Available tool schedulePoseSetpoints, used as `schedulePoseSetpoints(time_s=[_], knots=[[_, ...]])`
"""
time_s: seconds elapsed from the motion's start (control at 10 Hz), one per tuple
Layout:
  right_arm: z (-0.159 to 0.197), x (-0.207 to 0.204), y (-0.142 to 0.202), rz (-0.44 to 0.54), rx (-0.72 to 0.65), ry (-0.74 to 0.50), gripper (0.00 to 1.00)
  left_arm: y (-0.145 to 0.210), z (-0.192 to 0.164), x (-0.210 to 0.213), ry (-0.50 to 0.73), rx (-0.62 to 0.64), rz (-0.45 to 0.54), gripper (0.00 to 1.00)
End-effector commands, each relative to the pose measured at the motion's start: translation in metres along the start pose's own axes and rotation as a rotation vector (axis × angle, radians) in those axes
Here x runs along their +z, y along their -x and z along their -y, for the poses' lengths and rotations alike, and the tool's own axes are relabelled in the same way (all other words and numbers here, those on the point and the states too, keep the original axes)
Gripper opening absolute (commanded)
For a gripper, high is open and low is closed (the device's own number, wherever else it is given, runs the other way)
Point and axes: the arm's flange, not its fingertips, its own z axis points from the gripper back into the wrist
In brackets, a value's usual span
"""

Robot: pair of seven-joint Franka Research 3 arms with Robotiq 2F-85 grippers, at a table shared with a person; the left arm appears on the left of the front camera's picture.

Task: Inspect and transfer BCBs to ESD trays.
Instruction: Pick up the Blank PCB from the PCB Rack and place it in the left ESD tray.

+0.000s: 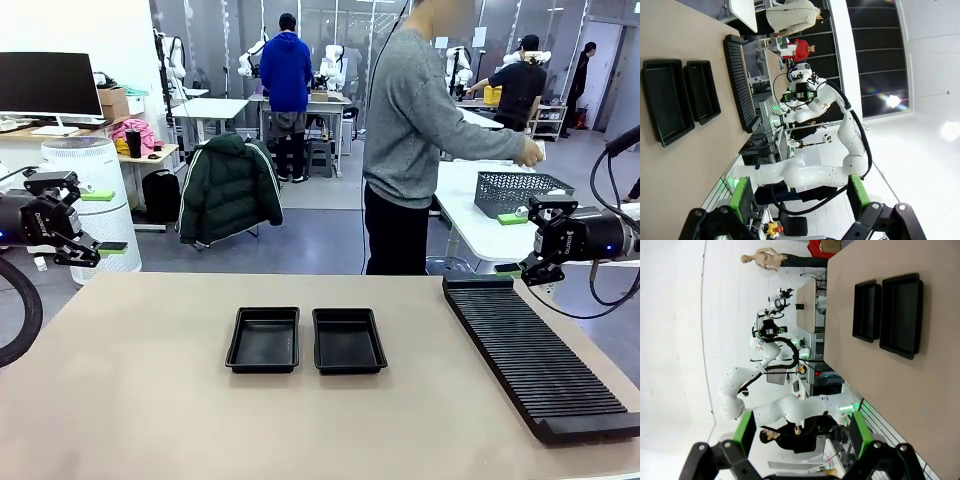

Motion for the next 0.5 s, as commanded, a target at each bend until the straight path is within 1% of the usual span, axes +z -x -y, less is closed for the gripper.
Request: schedulePoseSetpoints(time_s=[0.0, 0.4], knots=[[-0.0013, -0.0007, 0.0015, -0.001, 0.003, 0.0, 1.0, 0.0002, 0.0001, 0.0004, 0.001, 0.0, 0.001, 1.0], [-0.0013, -0.0007, 0.0015, -0.001, 0.003, 0.0, 1.0, 0.0002, 0.0001, 0.0004, 0.001, 0.0, 0.001, 1.0]])
